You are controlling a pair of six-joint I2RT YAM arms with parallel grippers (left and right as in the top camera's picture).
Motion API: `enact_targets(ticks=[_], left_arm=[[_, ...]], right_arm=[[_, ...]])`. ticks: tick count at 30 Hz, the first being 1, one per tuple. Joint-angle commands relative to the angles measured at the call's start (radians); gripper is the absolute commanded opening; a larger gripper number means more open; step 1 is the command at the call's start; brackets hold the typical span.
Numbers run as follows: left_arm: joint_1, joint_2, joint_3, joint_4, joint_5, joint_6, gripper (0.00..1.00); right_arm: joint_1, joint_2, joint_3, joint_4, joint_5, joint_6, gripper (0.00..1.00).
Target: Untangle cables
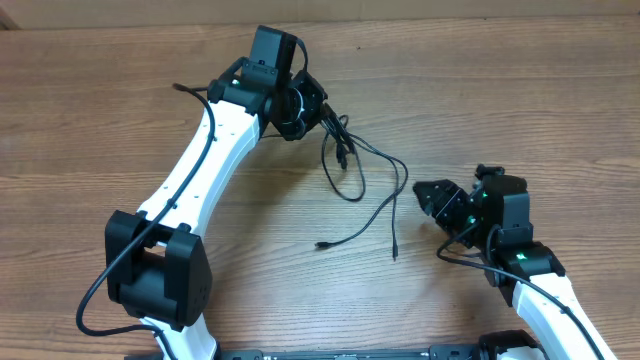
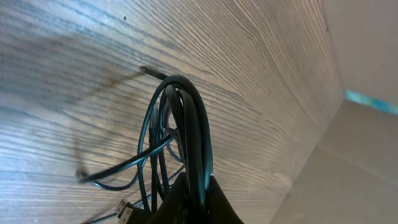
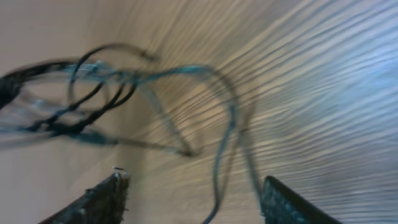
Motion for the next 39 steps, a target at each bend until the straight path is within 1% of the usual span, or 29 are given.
enact_targets(ticks=[1,3,4,5,6,9,12,15,17,19,22,26,29,33,37,39], left_arm=[[0.002,-0.038,0.031,0.004,0.023,-0.137,0.04],[0.001,-0.038,0.031,0.005,0.059,-0.218,0.04],[0.000,-0.038,0.031,0.005,0.070,-0.267,0.04],[0.000,-0.038,0.031,0.004,0.078,-0.289,0.04],[-0.002,-0.038,0.031,0.005,0.110,-0.351,0.04],[-0.010,-0.038,0.031,0.005,0.166,-0.431,0.04],[-0.019,-0.038,0.031,0.005,0.185,-0.479,0.04],[-0.026,-0.038,0.031,0.005,0.199,-0.513,0.04],[-0.029,-0.038,0.031,0.005,0.239,-0.546,0.04],[-0.032,-0.038,0.031,0.005,0.285,-0.576,0.04],[-0.032,-0.038,0.031,0.005,0.356,-0.588,0.04],[-0.032,-0.038,0.031,0.004,0.435,-0.587,0.04],[-0.037,-0.038,0.031,0.001,0.486,-0.587,0.04],[-0.049,-0.038,0.031,0.002,0.529,-0.588,0.04],[-0.064,-0.038,0.031,0.010,0.531,-0.610,0.04],[-0.069,-0.038,0.031,0.017,0.529,-0.614,0.04]], right_arm=[[-0.001,-0.005,0.019,0.010,-0.147,-0.005,0.71],[-0.001,-0.005,0.019,0.011,-0.183,0.006,0.72],[-0.001,-0.005,0.019,0.011,-0.212,0.035,0.71],[-0.001,-0.005,0.019,0.011,-0.227,0.052,0.71],[0.000,-0.005,0.019,0.011,-0.258,0.080,0.71],[0.014,-0.005,0.019,0.024,-0.258,0.061,0.71],[0.050,-0.005,0.018,0.089,-0.252,-0.075,0.71],[0.111,-0.005,0.018,0.193,-0.239,-0.203,0.73],[0.159,-0.005,0.018,0.245,-0.179,-0.256,0.76],[0.213,-0.004,0.018,0.279,-0.072,-0.300,0.77],[0.296,-0.004,0.018,0.298,0.140,-0.379,0.76],[0.354,-0.004,0.018,0.324,0.303,-0.428,0.71],[0.356,0.005,0.018,0.338,0.344,-0.428,0.70],[0.360,0.058,0.018,0.386,0.350,-0.427,0.69],[0.368,0.143,0.018,0.445,0.350,-0.426,0.64],[0.370,0.183,0.018,0.478,0.350,-0.426,0.60]])
